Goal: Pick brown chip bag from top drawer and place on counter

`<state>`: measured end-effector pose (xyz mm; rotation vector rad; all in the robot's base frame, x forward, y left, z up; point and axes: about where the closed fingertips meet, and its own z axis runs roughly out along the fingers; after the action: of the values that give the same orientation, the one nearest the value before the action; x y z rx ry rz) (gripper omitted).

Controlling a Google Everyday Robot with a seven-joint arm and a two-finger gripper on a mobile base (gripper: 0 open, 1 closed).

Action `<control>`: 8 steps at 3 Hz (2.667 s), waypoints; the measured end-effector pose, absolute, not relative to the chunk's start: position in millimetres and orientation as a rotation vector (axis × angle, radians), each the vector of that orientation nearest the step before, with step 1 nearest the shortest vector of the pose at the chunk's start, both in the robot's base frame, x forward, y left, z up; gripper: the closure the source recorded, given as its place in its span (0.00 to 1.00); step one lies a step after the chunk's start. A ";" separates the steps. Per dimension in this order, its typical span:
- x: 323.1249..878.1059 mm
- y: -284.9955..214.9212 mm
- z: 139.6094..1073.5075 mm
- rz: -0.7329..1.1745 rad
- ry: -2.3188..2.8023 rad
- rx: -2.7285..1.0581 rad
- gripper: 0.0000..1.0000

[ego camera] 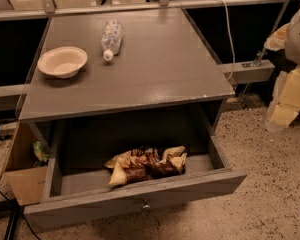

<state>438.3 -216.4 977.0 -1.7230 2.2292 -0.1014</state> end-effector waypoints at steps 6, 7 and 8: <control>464.0 -221.5 959.5 -0.329 1.726 -1.910 0.00; 466.0 -215.3 950.5 -0.392 1.651 -1.973 0.00; 473.5 -210.6 944.0 -0.446 1.469 -2.128 0.00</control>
Offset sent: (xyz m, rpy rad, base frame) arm 0.0240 -0.0068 -0.0086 -0.0145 -0.2079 0.1612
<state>473.5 -210.6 944.0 -2.1282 1.4694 -0.4455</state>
